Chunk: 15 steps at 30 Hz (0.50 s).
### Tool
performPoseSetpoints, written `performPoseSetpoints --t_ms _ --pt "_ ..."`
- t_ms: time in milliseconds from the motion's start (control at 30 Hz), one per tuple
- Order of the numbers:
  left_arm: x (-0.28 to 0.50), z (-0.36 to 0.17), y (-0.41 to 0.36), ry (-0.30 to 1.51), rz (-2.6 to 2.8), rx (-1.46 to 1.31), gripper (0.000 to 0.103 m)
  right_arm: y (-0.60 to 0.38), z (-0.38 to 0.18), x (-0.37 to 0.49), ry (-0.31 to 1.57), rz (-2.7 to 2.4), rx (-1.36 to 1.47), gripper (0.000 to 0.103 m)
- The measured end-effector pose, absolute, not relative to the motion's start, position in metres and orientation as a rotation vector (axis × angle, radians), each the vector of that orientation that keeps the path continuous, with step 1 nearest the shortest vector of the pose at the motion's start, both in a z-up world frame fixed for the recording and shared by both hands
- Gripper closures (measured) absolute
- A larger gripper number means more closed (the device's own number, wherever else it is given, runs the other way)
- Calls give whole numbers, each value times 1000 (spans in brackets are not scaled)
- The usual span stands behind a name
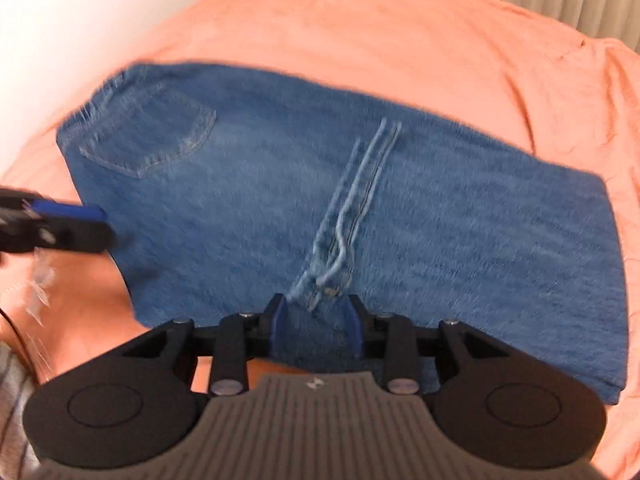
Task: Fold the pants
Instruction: 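Lay the leg hem on the jeans and open the right gripper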
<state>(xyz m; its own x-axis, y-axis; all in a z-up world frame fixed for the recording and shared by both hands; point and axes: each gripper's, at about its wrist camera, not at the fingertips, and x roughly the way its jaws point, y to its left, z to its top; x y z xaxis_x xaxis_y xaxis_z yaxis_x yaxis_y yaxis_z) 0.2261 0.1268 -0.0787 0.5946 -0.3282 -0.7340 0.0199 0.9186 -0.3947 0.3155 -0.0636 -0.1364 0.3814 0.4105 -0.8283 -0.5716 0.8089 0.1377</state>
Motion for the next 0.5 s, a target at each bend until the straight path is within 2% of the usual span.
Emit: performPoseSetpoints --t_ms 333,400,433,500 --pt "240 -89 114 938 -187 -317 52 -51 -147 364 1013 547 -57 76" --pt "241 -91 116 943 -185 -319 52 -43 -159 372 1024 526 -67 93" --pt "242 -92 117 945 -184 -320 52 -46 -162 374 1030 527 -56 94" --pt "244 -95 120 946 -183 -325 52 -51 -163 373 1022 540 -20 103"
